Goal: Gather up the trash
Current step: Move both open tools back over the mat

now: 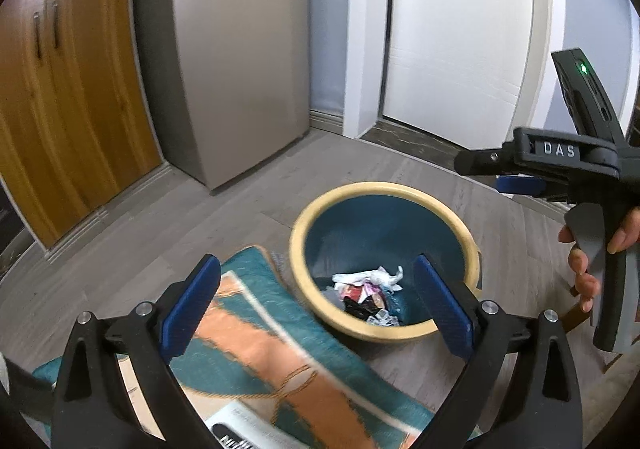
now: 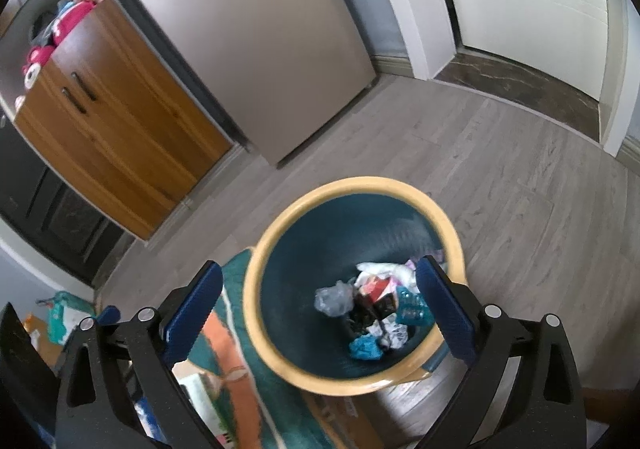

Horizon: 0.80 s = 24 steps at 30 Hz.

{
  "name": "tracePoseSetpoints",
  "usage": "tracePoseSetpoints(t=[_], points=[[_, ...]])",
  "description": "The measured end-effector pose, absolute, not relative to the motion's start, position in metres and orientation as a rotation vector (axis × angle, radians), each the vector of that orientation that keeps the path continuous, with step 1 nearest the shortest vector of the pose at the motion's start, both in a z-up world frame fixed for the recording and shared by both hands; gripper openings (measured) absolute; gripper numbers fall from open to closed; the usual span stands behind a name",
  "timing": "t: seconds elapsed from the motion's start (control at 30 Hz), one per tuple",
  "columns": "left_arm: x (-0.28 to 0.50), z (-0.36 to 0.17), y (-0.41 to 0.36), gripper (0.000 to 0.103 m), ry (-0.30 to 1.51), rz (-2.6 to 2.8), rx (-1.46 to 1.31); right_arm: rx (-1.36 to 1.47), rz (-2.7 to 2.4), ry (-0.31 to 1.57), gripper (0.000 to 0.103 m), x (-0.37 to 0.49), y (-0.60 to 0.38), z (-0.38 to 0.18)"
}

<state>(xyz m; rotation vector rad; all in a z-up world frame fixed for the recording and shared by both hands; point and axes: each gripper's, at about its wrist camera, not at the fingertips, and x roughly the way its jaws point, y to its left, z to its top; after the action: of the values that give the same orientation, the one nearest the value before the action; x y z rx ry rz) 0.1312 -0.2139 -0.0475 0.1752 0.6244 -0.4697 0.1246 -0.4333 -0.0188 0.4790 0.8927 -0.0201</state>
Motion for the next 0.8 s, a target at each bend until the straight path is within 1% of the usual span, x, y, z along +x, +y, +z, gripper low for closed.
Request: tracePoseSetpoints(t=[0.4,0.53,0.8], points=[[0.106,-0.030,-0.147,0.096,0.602,-0.386,0.173,0.430,0.011,0.899,0.097,0.119,-0.394,-0.008],[0.100,-0.029,-0.111,0.096,0.612,-0.331,0.155,0.409,0.033,0.910,0.097,0.113,-0.370,-0.004],[0.082,-0.031,-0.047,0.097,0.641,-0.233,0.122,0.255,0.088,0.955,0.097,0.100,-0.304,-0.007]])
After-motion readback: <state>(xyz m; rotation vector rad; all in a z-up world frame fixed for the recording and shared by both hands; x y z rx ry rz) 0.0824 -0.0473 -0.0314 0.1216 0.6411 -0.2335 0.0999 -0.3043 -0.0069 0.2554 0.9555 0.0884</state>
